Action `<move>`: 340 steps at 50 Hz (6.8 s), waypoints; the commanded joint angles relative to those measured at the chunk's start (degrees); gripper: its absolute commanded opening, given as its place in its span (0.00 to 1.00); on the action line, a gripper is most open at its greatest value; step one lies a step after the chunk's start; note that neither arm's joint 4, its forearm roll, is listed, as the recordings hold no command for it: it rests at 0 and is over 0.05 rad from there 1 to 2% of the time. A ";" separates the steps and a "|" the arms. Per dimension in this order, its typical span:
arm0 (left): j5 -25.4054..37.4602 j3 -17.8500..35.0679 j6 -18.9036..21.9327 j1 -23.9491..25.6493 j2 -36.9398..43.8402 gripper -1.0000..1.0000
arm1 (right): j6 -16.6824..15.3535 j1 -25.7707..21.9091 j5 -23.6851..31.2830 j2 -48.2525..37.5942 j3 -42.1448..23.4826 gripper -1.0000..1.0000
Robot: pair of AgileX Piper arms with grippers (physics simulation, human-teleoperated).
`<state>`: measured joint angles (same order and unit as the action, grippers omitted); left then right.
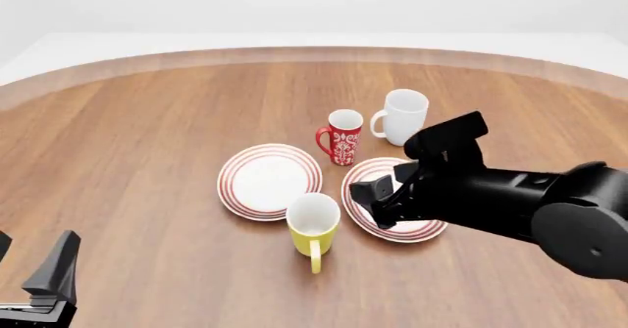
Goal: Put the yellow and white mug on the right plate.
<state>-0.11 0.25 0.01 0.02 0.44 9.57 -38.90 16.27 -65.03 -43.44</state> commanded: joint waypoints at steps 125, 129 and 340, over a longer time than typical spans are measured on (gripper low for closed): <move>0.00 0.00 0.00 0.02 0.01 1.00 | 19.58 -7.36 -28.33 -31.53 8.06 1.00; 0.00 0.00 0.01 0.02 0.01 1.00 | 19.68 -7.45 -28.32 -31.68 7.95 1.00; 0.00 0.00 0.01 0.00 0.01 1.00 | 7.44 16.18 -27.79 -13.58 18.18 1.00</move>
<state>-0.11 0.25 0.01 0.03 0.45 16.37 -22.59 -13.04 -83.74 -28.44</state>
